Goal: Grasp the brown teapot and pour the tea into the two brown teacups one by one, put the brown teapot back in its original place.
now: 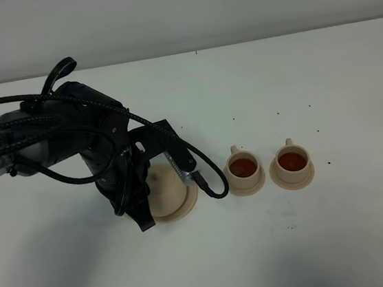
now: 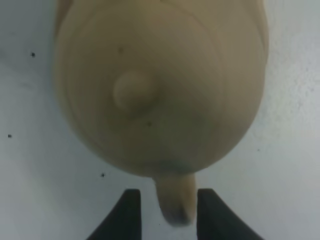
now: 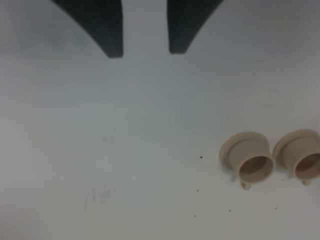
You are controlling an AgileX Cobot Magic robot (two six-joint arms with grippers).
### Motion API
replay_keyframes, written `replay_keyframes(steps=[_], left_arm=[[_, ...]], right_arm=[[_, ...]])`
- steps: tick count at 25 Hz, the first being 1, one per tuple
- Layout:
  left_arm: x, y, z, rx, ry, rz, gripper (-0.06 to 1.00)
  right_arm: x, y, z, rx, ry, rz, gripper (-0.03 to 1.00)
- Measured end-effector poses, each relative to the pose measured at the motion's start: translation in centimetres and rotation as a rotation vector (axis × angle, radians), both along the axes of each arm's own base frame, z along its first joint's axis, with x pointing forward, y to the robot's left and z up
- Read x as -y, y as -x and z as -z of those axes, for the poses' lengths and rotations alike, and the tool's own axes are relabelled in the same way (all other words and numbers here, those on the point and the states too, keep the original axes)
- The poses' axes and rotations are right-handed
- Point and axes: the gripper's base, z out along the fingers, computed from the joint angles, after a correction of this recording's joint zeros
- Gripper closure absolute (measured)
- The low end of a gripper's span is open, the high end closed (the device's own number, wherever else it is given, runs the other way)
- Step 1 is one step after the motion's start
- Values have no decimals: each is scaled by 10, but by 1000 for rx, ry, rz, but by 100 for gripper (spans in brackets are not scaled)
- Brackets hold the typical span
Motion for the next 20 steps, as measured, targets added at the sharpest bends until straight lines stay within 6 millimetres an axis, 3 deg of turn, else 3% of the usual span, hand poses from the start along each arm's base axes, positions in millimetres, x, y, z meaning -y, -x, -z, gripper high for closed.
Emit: replay_keyframes(steps=[6,11,16,20], left_arm=[[-2,8,-33,64,68,-25,65],[-8,23,-73,120,147,-53,65],[-36,51,-132,259,97,-28,68],[-64,78,-160,365,10,8,71]], right_arm=[[0,0,0,0,0,0,73],[0,0,0,0,0,0,73],[0,0,0,0,0,0,73],[0,0,0,0,0,0,73]])
